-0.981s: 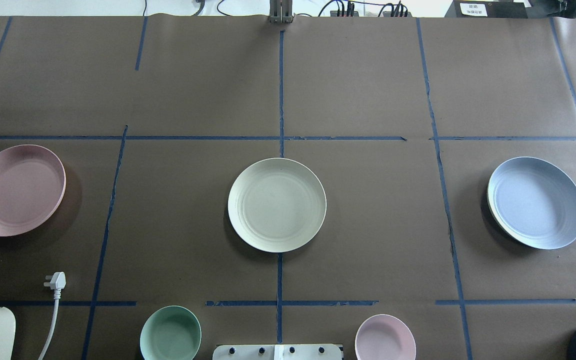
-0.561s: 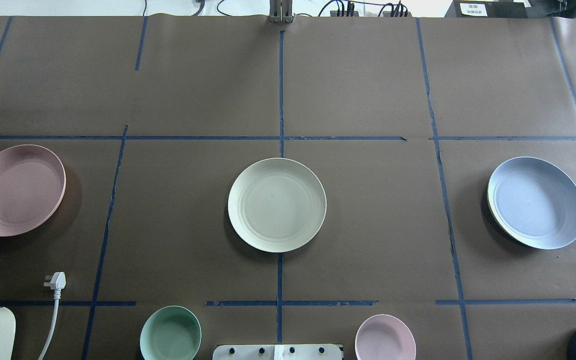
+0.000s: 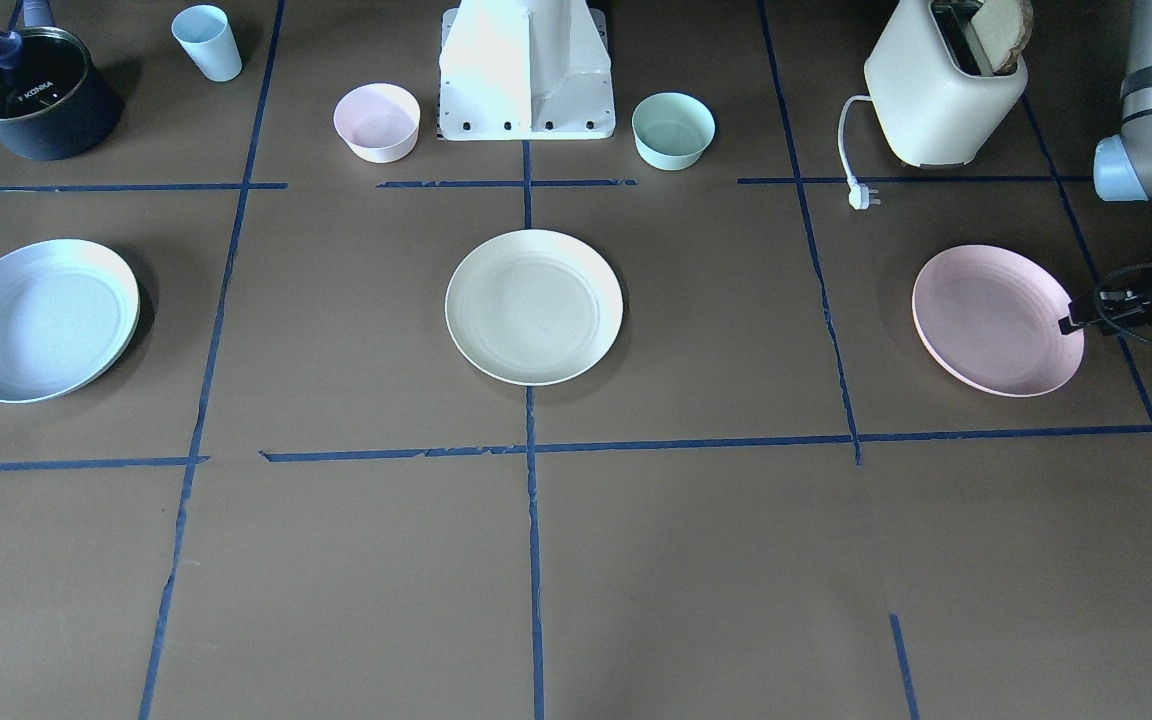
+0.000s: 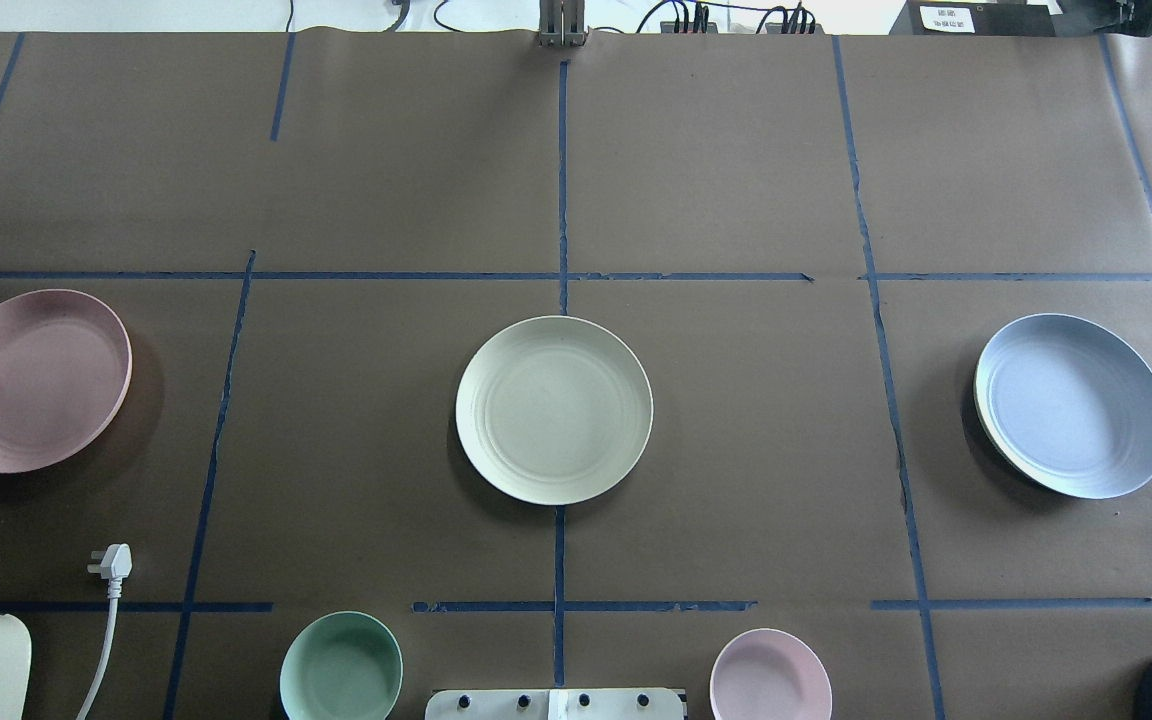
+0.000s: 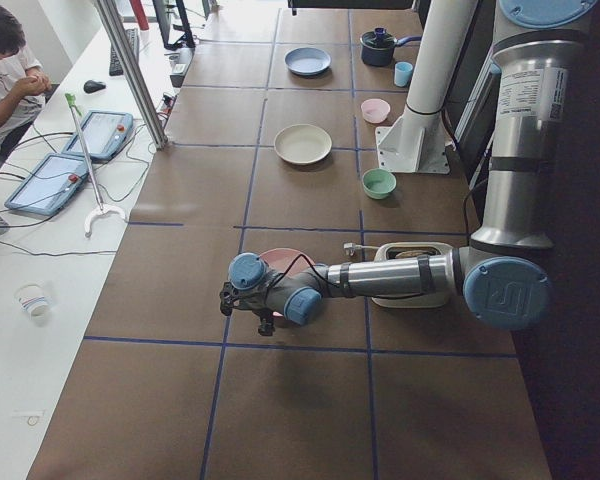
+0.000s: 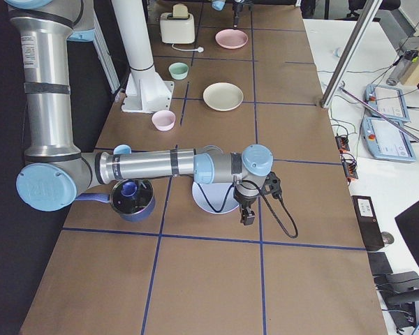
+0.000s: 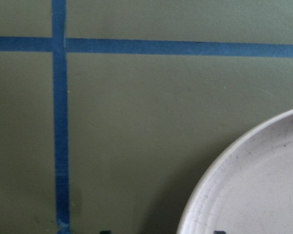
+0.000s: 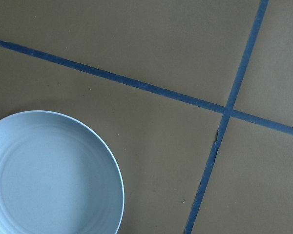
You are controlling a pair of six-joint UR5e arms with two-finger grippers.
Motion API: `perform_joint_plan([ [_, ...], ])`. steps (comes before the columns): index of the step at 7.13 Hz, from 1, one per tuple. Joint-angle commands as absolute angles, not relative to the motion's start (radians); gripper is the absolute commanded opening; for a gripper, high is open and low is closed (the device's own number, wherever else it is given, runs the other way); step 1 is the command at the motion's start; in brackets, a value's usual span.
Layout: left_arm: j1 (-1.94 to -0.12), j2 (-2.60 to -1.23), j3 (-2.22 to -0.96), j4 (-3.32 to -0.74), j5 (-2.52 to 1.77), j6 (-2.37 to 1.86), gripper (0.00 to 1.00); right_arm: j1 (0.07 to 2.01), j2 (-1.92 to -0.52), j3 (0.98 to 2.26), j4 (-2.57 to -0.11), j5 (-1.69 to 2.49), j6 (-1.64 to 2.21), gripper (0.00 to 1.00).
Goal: Stack three plates with pink and blue
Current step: 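Reach the left gripper to the pink plate's rim and grasp it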
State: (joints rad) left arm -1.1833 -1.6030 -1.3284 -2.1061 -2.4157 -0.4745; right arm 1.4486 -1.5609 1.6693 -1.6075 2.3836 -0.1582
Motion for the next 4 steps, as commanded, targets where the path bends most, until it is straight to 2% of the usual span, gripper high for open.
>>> perform_joint_plan([
  [1, -1.151, -1.627, -1.327, -2.111, -2.419, -0.474, 0.05, 1.428, -1.559, 1.648, -1.601, 2.388, -0.16, 1.0],
  [2, -1.149, -1.652, -1.338, -2.12, -2.424, -0.477, 0.0, 1.428, -1.557, 1.657, -1.6, 2.388, -0.156, 1.0],
  [3, -1.149, -1.675, -1.373, -2.128, -2.538, -0.479, 0.0, 1.428, -1.555, 1.664, -1.6, 2.388, -0.156, 1.0],
  [4, -1.147, -1.756, -1.377, -2.128, -2.675, -0.483, 0.0, 1.428, -1.552, 1.67, -1.6, 2.393, -0.156, 1.0],
])
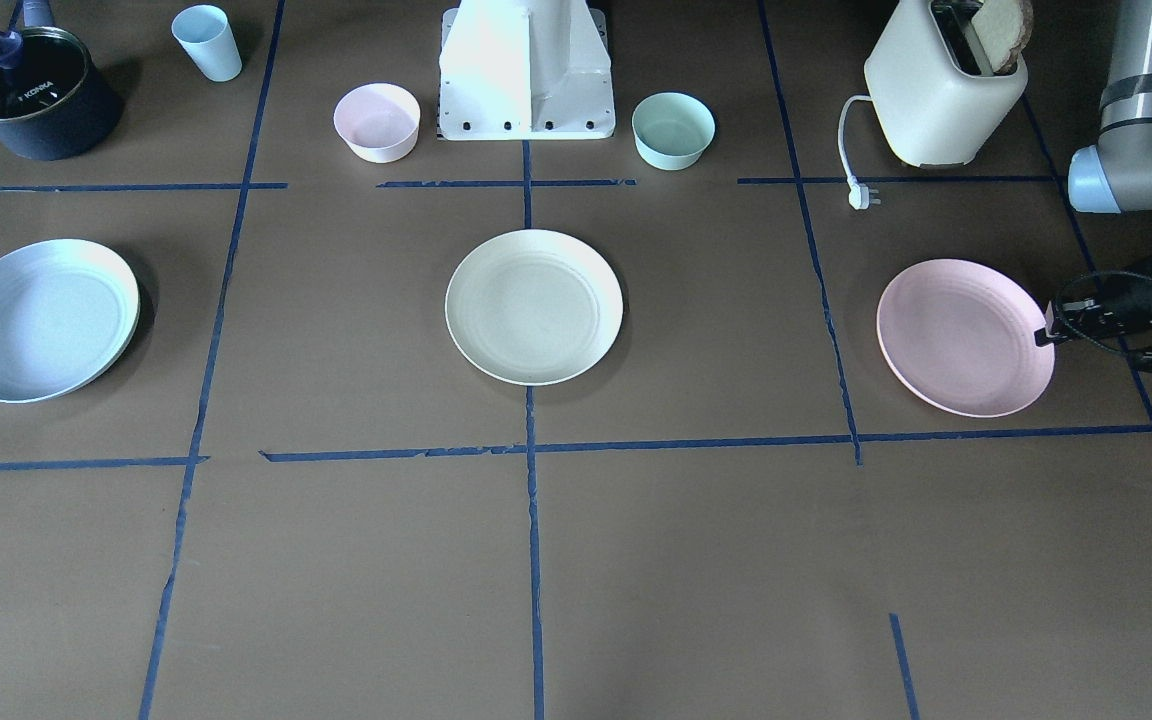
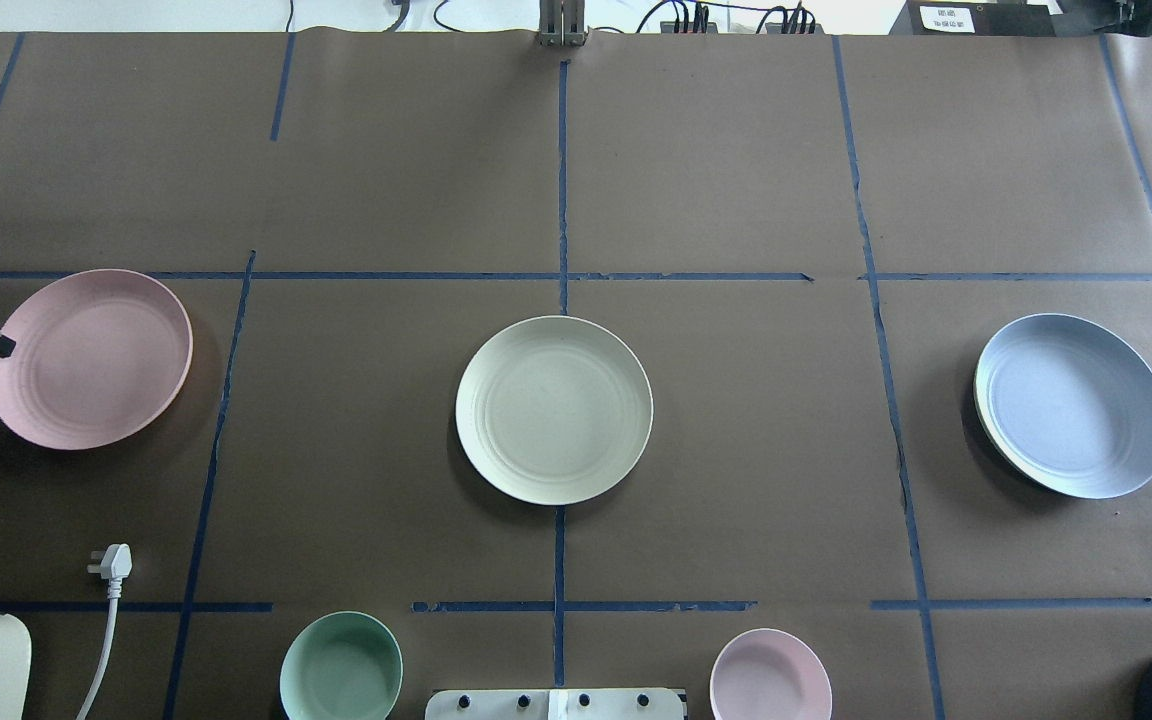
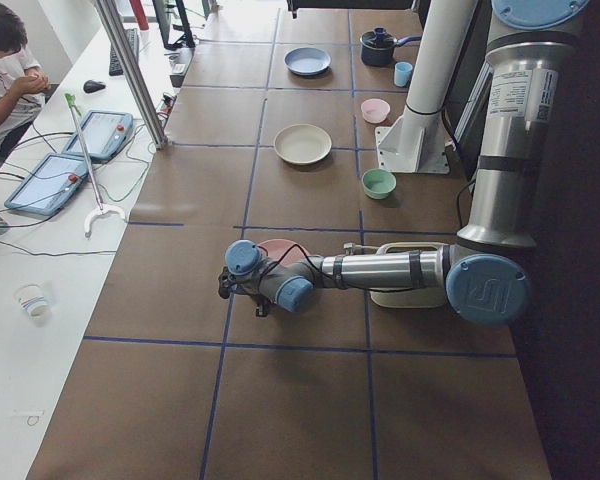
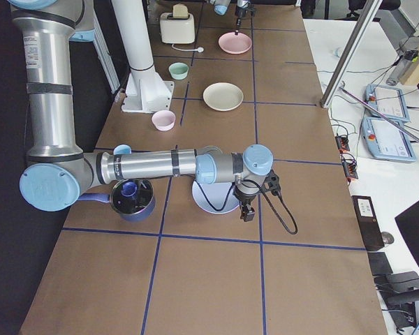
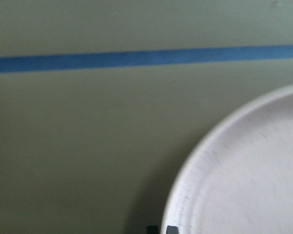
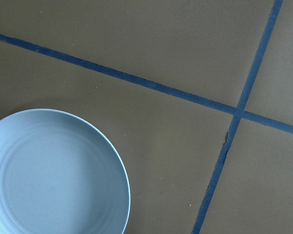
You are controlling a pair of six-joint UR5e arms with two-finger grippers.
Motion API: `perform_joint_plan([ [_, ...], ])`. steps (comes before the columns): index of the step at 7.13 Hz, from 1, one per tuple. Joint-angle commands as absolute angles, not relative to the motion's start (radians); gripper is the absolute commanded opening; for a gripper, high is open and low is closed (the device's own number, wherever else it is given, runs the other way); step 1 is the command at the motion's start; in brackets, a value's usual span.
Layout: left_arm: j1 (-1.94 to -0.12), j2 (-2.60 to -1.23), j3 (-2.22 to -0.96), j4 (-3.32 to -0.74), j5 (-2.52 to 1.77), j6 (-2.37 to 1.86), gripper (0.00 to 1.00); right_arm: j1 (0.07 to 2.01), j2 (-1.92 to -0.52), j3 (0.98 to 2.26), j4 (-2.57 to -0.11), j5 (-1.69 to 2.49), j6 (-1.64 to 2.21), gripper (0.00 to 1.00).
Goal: Stack three plates with pink and blue
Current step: 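Reach the left gripper to the pink plate's rim and grasp it, then carry the pink plate with the left gripper onto the cream plate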
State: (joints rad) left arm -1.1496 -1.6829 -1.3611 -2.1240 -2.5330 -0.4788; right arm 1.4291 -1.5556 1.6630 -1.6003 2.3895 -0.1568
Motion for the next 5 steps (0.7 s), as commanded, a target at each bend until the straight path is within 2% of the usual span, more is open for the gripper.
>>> perform_joint_plan([
  [1, -1.143, -1.81, -1.391, -2.132, -2.73, -0.526, 0.0, 1.428, -1.554, 1.671, -1.6, 2.396, -0.161, 1.0],
  [3, -0.989, -1.932, -1.509, -2.131, -2.714, -0.818, 0.0, 1.428, -1.554, 1.66, -1.591, 2.404, -0.158, 1.0],
  [5, -0.811, -2.081, -1.531, -2.128, -2.497, -1.051, 0.0, 1.428, -1.565, 1.643, -1.546, 2.445, -0.158, 1.0],
])
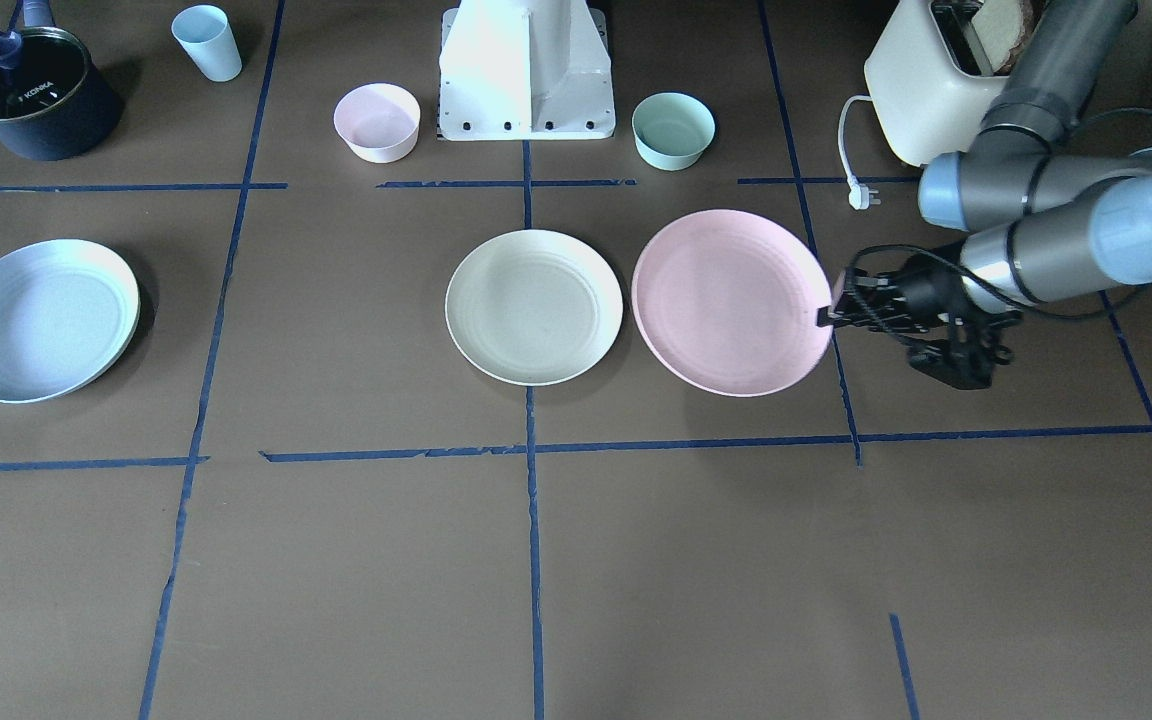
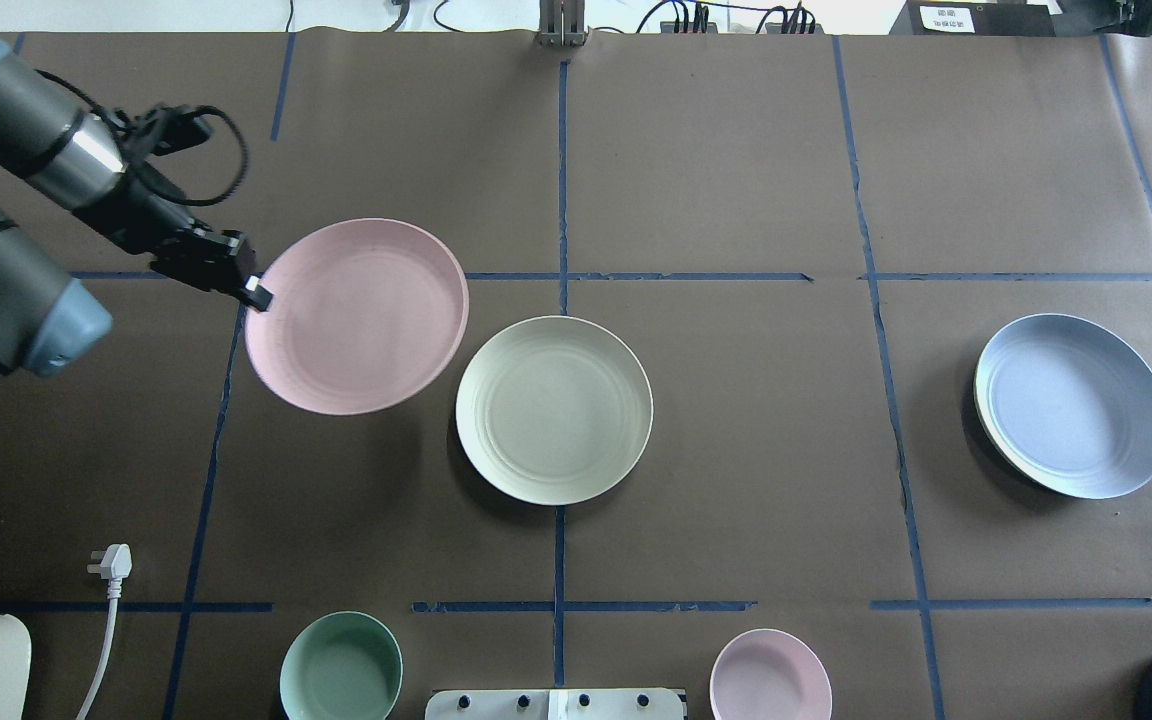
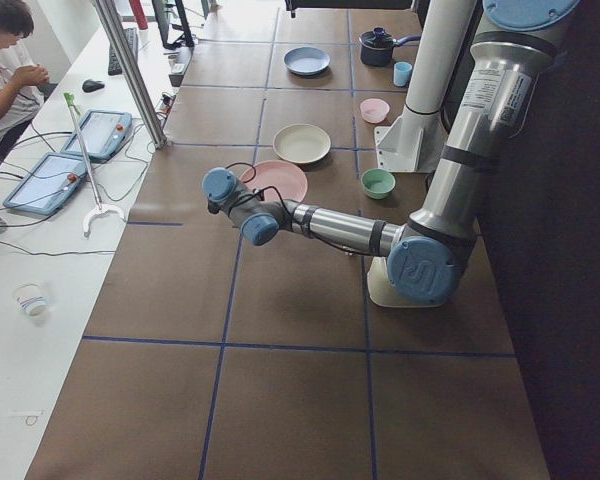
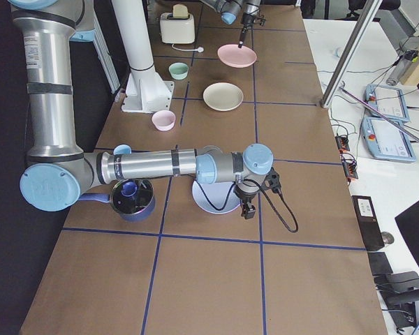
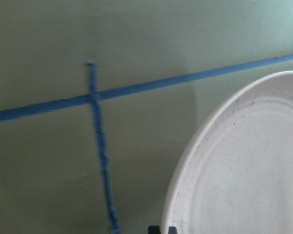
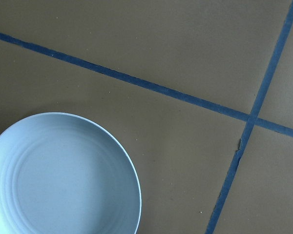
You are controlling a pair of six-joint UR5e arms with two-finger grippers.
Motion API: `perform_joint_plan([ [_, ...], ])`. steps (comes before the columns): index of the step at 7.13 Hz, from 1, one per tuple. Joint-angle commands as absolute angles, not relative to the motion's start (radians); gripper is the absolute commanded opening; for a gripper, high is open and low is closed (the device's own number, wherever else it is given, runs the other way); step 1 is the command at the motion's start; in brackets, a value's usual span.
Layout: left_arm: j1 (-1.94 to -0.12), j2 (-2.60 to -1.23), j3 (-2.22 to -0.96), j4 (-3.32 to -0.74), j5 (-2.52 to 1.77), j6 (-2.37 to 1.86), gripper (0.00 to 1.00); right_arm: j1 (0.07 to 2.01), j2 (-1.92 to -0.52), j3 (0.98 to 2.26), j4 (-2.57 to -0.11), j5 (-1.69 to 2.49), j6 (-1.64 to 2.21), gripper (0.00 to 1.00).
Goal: Stack three plates with pink and blue
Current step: 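Carry the pink plate with the left gripper onto the cream plate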
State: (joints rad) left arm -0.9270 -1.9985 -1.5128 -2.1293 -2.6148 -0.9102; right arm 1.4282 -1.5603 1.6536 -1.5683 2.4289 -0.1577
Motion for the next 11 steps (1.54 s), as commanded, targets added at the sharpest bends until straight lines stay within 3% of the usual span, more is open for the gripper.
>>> perform_joint_plan([
  [1, -0.729, -2.101, -1.531, -2.128, -2.373, -1.074, 0.01, 1.428, -1.563, 1.638, -1.546, 2.445, -0.156, 1.0],
  [2, -0.666, -2.115, -1.526, -2.129, -2.29, -1.072, 0.12, 1.428, -1.563, 1.638, -1.546, 2.447, -0.156, 1.0],
  [3, -0.638, -2.117, -1.526, -2.132, -2.233, -1.074, 0.83, 1.428, -1.563, 1.637, -1.546, 2.46, -0.156, 1.0],
  [4, -0.643, -2.108, -1.537, -2.132, -2.23, -1.086, 1.0, 1.428, -1.563, 1.637, -1.545, 2.482, -0.155, 1.0],
  [7, -0.741, -2.08, -1.595, -2.129, -2.249, -1.135, 1.0, 1.422, -1.557, 1.637, -1.528, 2.482, -0.149, 1.0],
  [9, -0.778, -2.037, -1.643, -2.129, -2.261, -1.156, 1.0, 1.405, -1.624, 1.632, -1.482, 2.48, -0.05, 1.0],
  [11, -0.785, -2.039, -1.644, -2.128, -2.26, -1.167, 1.0, 1.375, -1.674, 1.554, -1.248, 2.479, 0.082, 0.99],
])
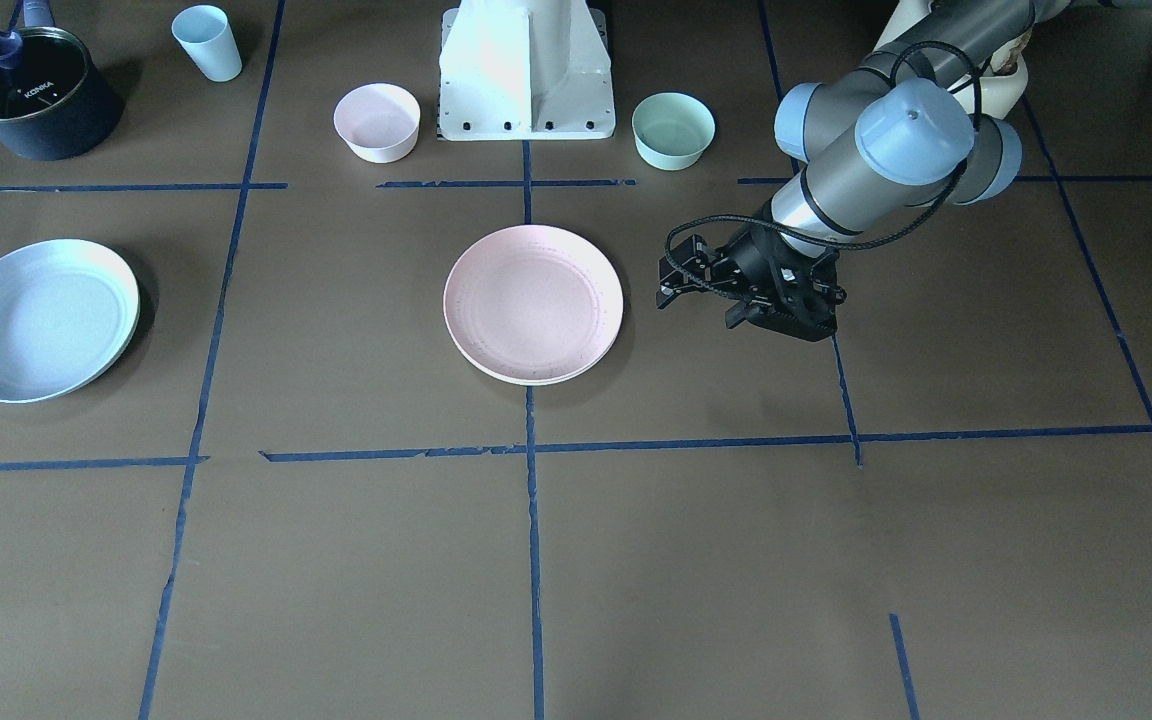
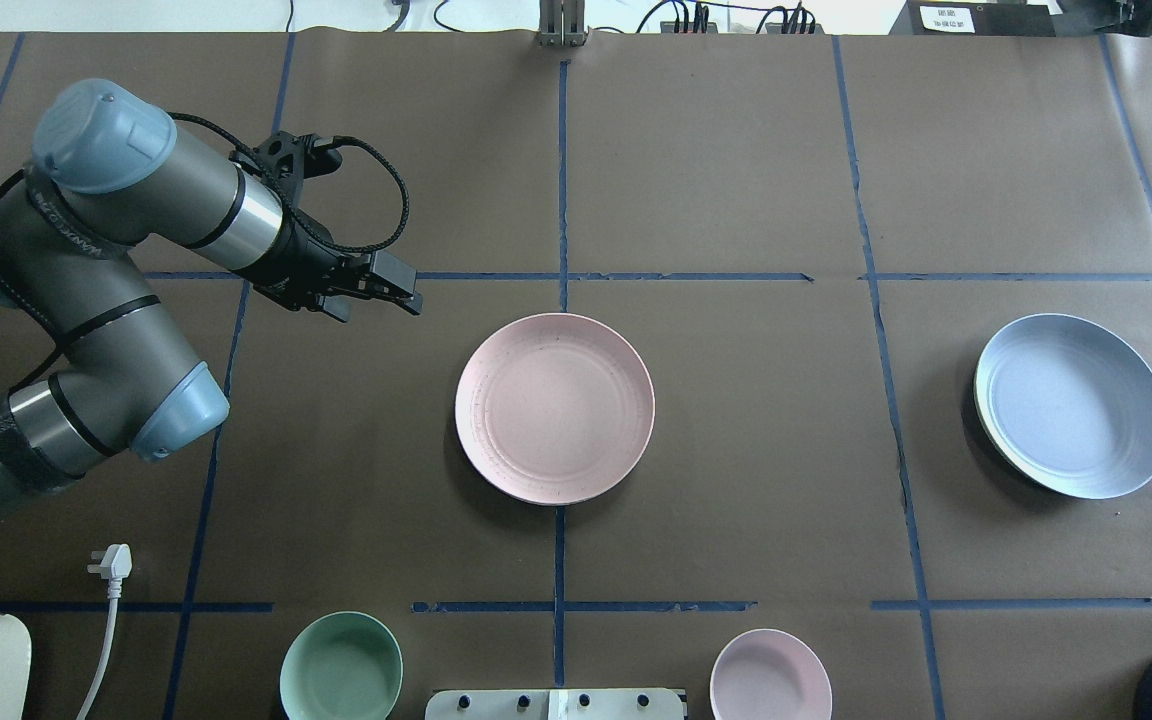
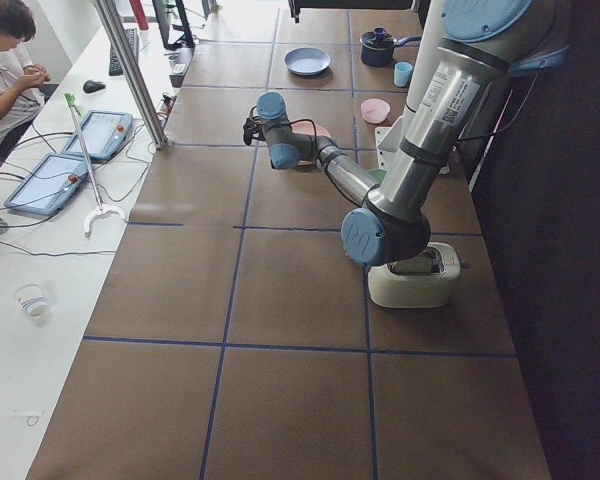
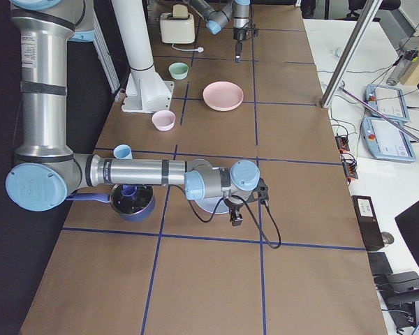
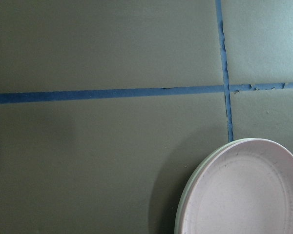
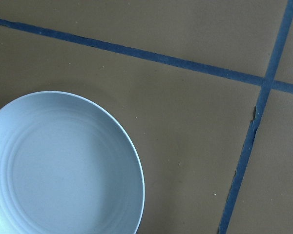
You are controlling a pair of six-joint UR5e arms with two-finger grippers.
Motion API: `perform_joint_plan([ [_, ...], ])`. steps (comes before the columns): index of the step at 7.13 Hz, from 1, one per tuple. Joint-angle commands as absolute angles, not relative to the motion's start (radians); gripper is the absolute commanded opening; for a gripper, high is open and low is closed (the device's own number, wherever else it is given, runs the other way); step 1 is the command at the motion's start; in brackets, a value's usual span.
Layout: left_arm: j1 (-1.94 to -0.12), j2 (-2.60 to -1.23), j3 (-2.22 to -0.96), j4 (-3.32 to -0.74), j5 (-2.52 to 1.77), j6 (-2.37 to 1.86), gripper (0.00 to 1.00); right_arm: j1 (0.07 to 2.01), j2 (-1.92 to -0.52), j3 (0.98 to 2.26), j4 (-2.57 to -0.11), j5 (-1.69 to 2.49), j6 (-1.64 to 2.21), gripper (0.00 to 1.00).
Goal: Stack three plates with pink and blue
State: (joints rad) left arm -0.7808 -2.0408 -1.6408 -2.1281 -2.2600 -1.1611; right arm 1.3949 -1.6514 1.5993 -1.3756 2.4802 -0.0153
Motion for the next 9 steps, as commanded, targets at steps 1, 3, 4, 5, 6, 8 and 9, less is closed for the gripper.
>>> perform_joint_plan([
  [1, -0.785, -2.039, -1.644, -2.128, -2.258, -1.169, 1.0, 1.344, -1.674, 1.473, -1.057, 2.473, 0.212, 0.99],
  [3, -0.787, -2.037, -1.644, -2.128, -2.258, -1.18, 1.0, 1.232, -1.675, 1.393, -0.693, 2.4, 0.572, 0.93],
  [4, -0.795, -2.037, -1.644, -2.129, -2.258, -1.18, 1.0, 1.198, -1.675, 1.337, -0.619, 2.396, 0.59, 0.91],
  [5, -0.795, -2.037, -1.644, -2.129, -2.258, -1.181, 1.0, 1.186, -1.677, 1.333, -0.617, 2.398, 0.597, 0.86],
  [6, -0.796, -2.033, -1.646, -2.129, -2.258, -1.181, 1.0, 1.177, -1.675, 1.335, -0.615, 2.404, 0.635, 0.57],
  [8, -0.796, -2.031, -1.646, -2.129, -2.258, -1.181, 1.0, 1.151, -1.667, 1.341, -0.615, 2.404, 0.663, 0.0],
  [9, -0.796, -2.031, -1.649, -2.129, -2.258, -1.181, 1.0, 1.149, -1.667, 1.357, -0.615, 2.411, 0.675, 0.0],
])
